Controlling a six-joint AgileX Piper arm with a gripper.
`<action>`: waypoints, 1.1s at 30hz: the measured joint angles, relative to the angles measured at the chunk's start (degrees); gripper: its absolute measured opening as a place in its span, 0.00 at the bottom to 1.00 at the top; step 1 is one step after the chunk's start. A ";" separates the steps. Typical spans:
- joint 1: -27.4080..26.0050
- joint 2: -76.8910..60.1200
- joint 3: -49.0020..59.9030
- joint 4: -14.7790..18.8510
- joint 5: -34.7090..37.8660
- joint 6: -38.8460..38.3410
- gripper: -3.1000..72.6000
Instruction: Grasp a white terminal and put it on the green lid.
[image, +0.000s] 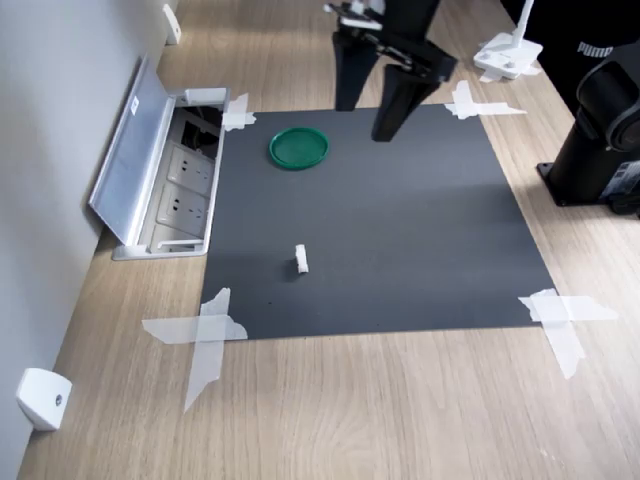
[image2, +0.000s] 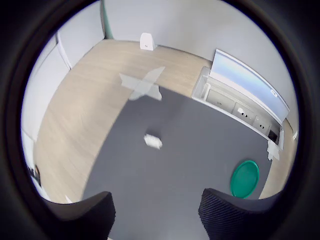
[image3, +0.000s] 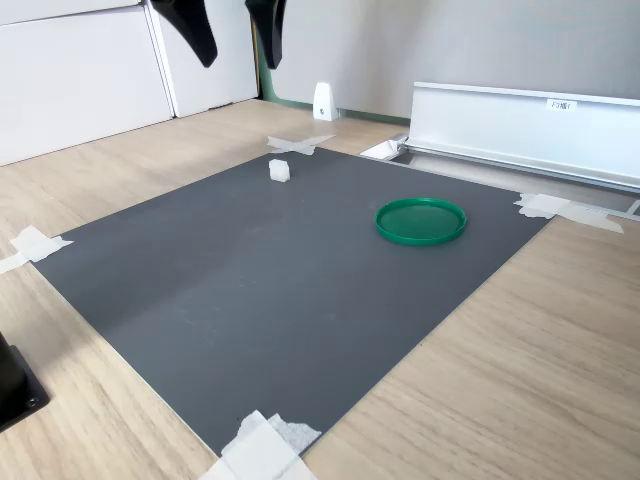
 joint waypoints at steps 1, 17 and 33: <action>0.00 0.50 -0.99 1.36 0.17 0.29 0.99; 5.43 9.82 -6.17 -3.19 -0.64 8.49 0.98; 13.35 23.12 -20.00 -10.69 4.61 17.50 0.98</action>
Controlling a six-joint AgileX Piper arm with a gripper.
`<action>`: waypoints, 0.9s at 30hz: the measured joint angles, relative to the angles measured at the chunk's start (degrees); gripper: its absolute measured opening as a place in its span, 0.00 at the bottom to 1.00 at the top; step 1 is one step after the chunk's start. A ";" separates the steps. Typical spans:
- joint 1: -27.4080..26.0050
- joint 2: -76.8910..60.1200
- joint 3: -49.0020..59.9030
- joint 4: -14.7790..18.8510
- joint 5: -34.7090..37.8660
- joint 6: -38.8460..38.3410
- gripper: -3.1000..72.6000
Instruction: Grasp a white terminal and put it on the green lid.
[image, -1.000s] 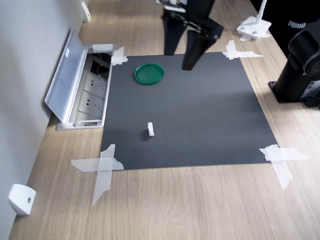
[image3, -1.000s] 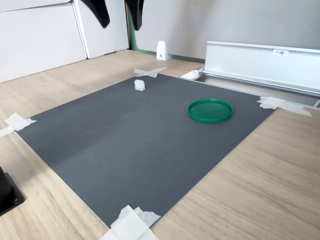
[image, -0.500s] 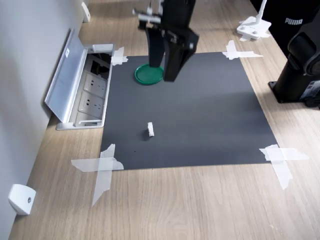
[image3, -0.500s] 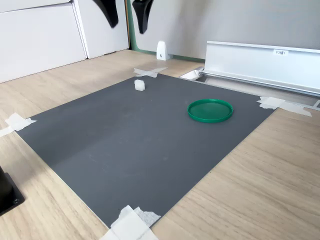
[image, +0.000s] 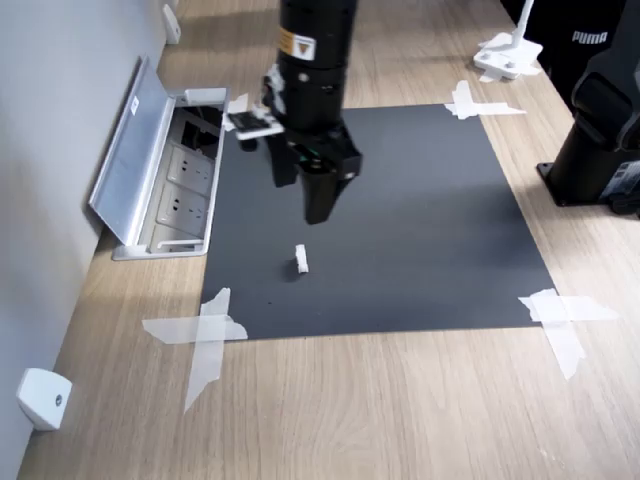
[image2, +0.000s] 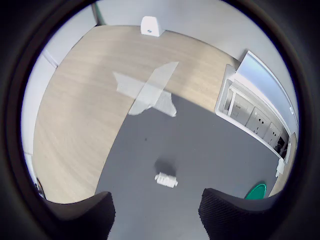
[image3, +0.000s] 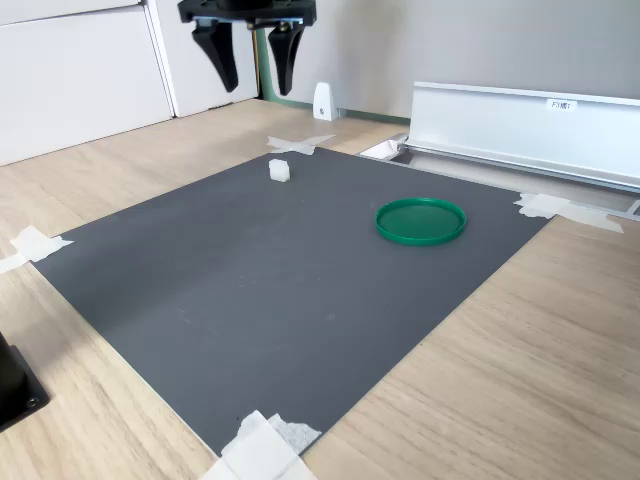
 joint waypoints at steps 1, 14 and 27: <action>0.00 0.29 -0.18 -0.07 0.39 0.29 0.98; 0.00 2.24 3.06 1.44 -5.34 5.32 0.98; -3.73 4.23 8.85 6.77 -10.18 7.61 0.98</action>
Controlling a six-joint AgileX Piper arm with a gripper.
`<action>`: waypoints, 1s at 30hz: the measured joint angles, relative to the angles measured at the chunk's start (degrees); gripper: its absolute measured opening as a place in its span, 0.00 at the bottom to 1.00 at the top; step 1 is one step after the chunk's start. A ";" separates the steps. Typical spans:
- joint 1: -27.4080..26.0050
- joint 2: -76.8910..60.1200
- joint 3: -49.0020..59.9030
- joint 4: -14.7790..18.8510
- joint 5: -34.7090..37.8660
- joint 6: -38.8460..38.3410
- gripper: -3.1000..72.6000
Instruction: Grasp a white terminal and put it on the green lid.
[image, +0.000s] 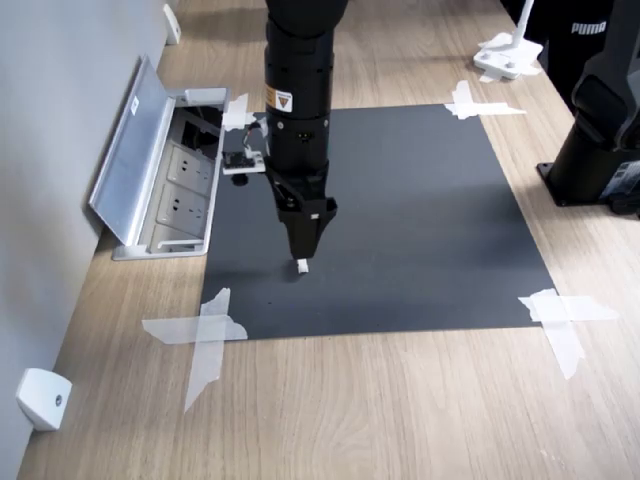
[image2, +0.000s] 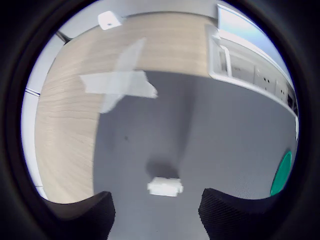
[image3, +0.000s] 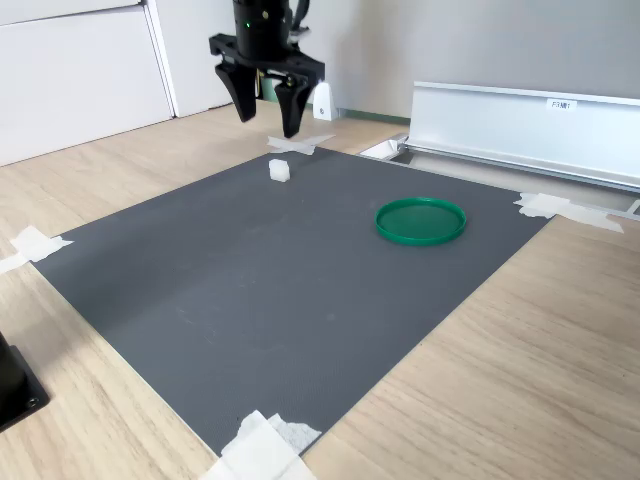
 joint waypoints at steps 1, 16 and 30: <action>-0.07 0.02 0.61 0.00 -0.49 0.00 0.98; 3.81 2.92 1.46 -4.05 -3.03 2.25 0.97; 3.81 5.58 0.18 -5.54 -3.50 3.25 0.97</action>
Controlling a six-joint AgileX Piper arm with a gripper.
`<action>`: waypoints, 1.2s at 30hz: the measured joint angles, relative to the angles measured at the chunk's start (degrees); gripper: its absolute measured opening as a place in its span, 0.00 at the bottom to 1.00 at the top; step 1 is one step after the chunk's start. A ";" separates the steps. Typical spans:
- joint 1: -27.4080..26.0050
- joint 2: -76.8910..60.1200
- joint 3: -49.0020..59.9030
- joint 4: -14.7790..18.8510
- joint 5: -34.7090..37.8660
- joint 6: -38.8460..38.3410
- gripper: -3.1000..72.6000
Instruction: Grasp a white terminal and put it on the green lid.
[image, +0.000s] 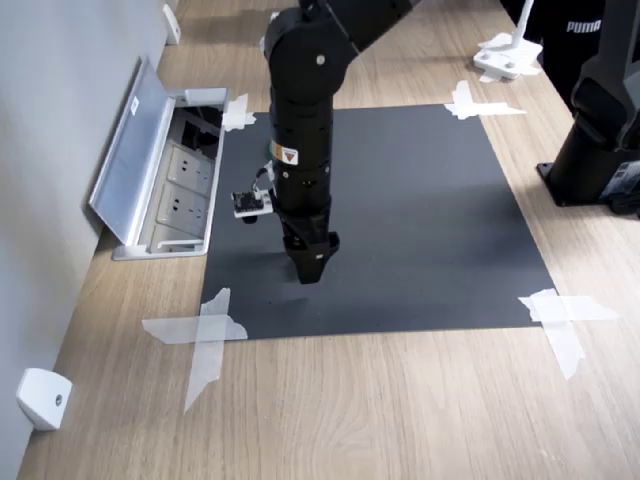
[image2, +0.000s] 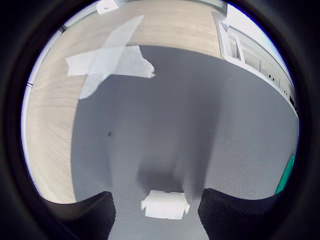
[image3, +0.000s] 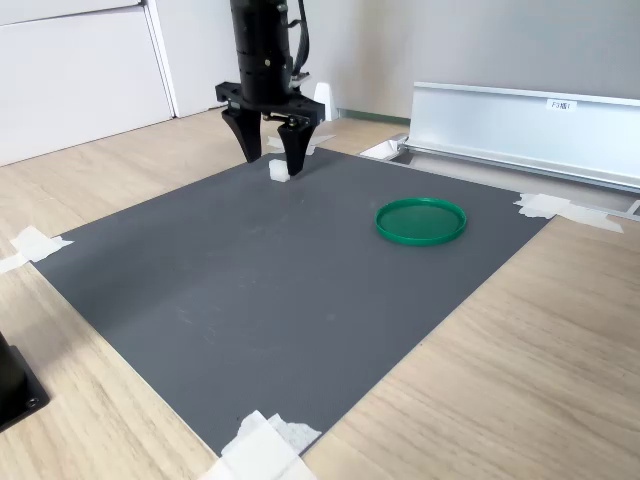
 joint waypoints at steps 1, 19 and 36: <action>0.00 0.15 0.00 -0.17 -0.01 0.00 0.97; 0.00 1.41 -0.18 -1.02 -2.00 0.48 0.61; -2.67 -4.52 -5.75 -0.69 5.05 -18.19 0.46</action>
